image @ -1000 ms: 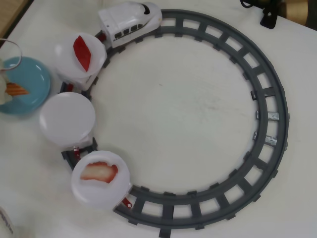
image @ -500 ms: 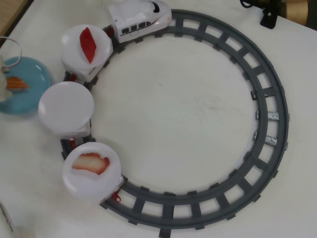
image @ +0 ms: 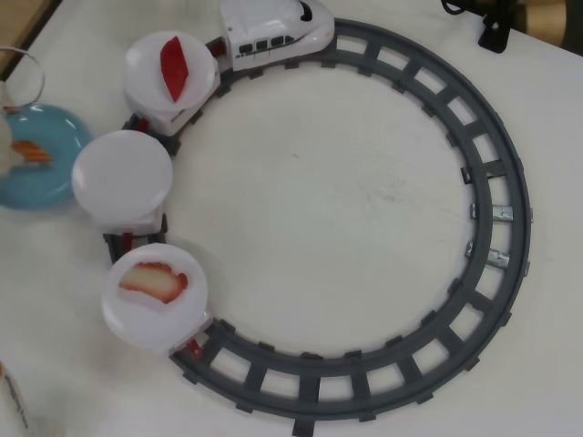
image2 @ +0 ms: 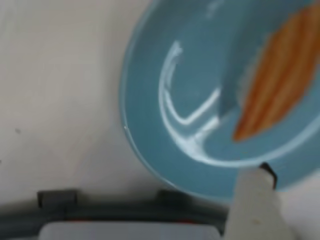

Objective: Pick up the sushi from the Shinkansen and put it on the blue dish

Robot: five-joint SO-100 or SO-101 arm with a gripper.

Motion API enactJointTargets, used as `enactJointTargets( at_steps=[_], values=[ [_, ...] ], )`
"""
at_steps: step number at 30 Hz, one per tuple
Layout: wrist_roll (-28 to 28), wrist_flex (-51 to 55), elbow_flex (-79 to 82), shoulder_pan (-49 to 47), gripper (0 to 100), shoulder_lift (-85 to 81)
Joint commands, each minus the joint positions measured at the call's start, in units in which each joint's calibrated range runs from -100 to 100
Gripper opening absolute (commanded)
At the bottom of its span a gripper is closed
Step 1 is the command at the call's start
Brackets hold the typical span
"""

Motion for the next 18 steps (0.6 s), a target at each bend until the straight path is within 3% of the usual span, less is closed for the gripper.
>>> enactJointTargets(
  at_steps=[1, 6, 18],
  values=[
    [-0.08, 1.93, -5.73, 1.63, 23, -3.22],
    [-0.14, 1.93, 1.58, 2.78, 23, -11.43],
    [0.13, 1.84, 37.29, 2.78, 23, -41.22]
  ],
)
